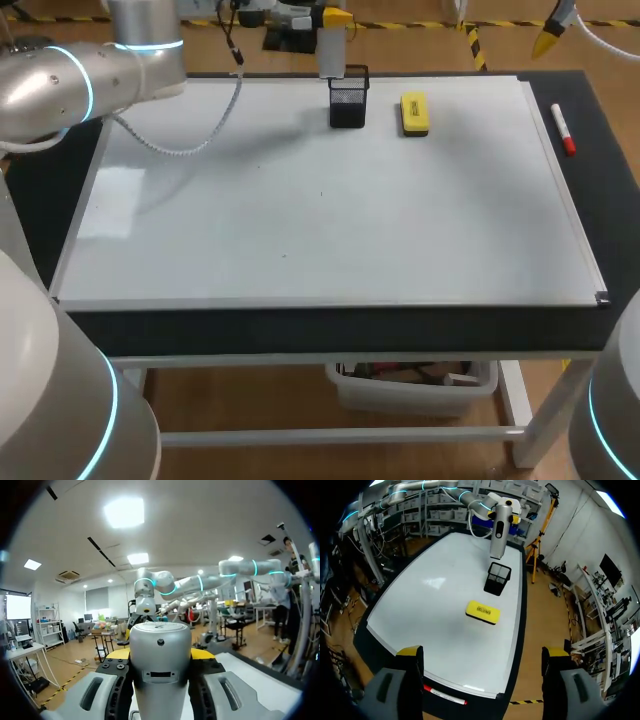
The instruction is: Pick up the inspection probe, press it on each red-marked spot on the whiteboard one by one, put down the probe, pick up the eraser, and wipe off all the red marks.
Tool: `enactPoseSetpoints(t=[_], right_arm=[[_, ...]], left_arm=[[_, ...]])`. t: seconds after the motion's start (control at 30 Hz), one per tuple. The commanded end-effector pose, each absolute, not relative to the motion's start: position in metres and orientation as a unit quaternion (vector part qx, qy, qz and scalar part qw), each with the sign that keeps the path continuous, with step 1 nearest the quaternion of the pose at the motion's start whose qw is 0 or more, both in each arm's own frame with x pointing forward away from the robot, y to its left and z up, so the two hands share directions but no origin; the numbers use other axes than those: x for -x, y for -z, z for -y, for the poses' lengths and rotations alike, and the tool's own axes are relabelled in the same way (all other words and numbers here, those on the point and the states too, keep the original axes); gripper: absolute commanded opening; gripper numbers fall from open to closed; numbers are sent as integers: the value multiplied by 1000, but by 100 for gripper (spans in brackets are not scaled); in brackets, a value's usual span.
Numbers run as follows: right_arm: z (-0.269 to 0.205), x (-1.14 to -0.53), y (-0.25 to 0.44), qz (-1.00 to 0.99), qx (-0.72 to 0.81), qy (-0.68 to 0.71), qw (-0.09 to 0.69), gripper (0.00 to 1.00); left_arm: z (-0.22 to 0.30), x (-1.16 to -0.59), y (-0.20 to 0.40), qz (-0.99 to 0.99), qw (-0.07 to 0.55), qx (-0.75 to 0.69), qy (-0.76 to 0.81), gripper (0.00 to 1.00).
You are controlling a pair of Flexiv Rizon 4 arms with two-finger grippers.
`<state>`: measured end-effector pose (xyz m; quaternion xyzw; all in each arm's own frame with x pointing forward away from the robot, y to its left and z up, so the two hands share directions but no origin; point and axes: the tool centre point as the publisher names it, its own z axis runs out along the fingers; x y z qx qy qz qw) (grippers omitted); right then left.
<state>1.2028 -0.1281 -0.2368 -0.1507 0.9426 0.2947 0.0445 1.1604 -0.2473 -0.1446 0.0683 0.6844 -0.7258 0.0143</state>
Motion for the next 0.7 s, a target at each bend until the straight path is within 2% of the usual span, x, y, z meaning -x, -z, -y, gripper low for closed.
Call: enactPoseSetpoints(t=[0.03,0.7], right_arm=[[130,-1209,236,-943,154,-294,32,100],[130,-1209,236,-943,154,-294,32,100]], left_arm=[[257,-1164,149,-683,21,-64,728,0],[273,-1175,161,-675,13,-72,734,0]])
